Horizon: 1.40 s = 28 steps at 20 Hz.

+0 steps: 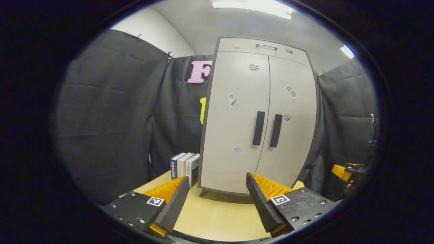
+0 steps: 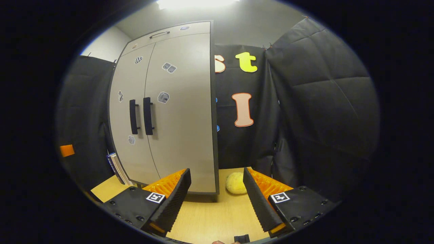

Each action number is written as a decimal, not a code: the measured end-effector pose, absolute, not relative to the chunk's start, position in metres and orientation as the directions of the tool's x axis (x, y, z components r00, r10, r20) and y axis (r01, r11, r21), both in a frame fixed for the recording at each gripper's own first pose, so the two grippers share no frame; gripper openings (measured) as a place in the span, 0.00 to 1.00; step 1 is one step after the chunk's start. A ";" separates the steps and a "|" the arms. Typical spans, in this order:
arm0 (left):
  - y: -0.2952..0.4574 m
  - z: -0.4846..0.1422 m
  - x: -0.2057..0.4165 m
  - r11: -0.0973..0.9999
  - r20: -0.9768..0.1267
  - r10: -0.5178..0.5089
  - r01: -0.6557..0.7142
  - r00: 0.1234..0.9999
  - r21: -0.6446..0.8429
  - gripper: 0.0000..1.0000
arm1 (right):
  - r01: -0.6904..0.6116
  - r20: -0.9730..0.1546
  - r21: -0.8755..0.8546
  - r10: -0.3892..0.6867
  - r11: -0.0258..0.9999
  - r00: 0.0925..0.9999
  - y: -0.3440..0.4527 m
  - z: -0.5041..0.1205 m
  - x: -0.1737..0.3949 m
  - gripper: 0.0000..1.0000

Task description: Open the right door of the double-door shoe cabinet with the right hand, and open the left door with the left hand.

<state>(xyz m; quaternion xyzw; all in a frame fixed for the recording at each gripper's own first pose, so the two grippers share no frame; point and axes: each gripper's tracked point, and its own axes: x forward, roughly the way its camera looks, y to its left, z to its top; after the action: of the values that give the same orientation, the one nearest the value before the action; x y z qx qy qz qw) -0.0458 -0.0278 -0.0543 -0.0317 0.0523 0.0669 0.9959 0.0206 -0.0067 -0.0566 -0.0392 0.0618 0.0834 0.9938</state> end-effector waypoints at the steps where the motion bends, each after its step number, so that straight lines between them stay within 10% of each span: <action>1: -0.026 -0.053 -0.045 0.990 -0.104 0.126 -0.131 0.987 -0.049 0.98 | -0.166 -0.134 -0.067 0.156 0.984 0.979 -0.006 -0.059 0.020 0.97; 28: 0.085 -0.054 0.010 0.994 -0.059 0.044 -0.049 0.997 -0.098 0.97 | -0.251 0.009 -0.072 0.252 0.965 0.968 0.185 0.065 0.081 0.98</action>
<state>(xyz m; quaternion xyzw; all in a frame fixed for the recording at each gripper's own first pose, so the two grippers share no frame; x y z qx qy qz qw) 0.0103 0.0846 -0.0540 -0.0497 0.0286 0.0232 0.9981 0.0811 0.1852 0.0651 -0.0353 -0.0091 0.1267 0.9913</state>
